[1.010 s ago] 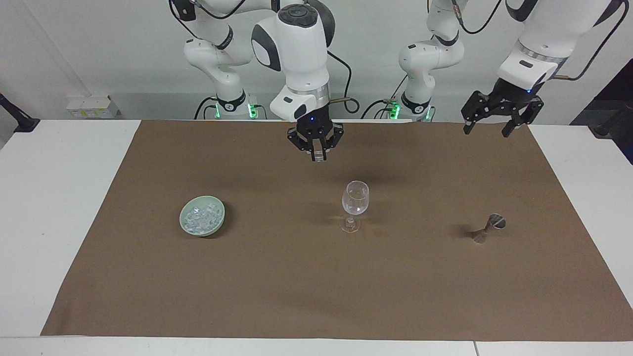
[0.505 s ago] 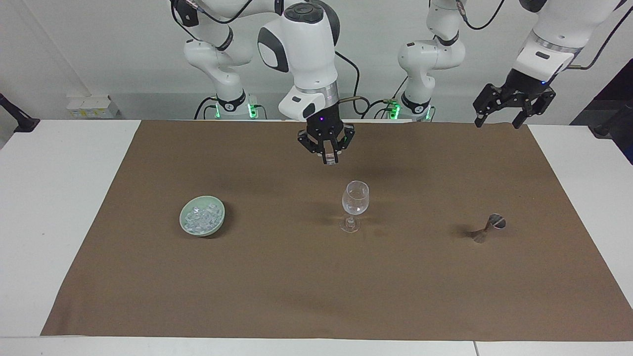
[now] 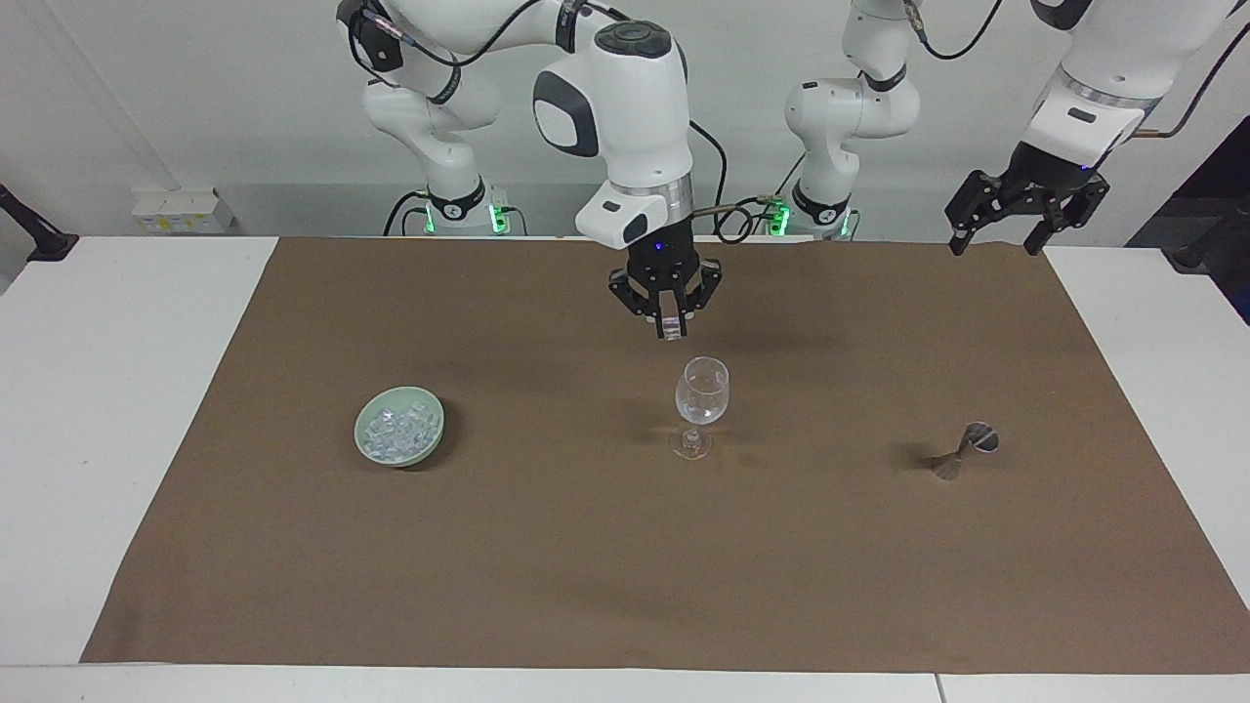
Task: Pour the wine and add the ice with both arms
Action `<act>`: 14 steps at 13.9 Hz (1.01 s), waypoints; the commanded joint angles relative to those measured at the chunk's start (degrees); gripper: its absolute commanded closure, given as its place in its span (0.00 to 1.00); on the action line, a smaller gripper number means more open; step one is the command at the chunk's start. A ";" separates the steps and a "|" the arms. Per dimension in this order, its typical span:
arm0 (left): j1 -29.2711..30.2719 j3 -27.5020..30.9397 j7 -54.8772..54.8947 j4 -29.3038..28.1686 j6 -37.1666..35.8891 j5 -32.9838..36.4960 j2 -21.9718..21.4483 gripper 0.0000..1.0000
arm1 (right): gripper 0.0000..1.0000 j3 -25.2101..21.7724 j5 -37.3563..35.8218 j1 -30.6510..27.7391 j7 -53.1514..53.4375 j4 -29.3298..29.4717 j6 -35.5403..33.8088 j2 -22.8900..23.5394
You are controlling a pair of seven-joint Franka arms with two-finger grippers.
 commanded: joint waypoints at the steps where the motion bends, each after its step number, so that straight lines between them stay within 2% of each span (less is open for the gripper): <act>1: -0.97 0.79 -0.29 0.02 -0.42 1.53 0.08 0.00 | 1.00 1.08 -3.08 0.37 2.33 2.63 1.45 3.21; 6: -0.27 0.88 -0.99 0.02 0.29 1.18 1.31 0.00 | 1.00 1.17 -6.41 1.25 5.14 2.82 3.30 5.85; 14: 0.08 1.50 -0.90 0.02 0.20 1.27 1.75 0.00 | 1.00 2.40 -7.48 1.25 7.17 2.20 3.39 6.38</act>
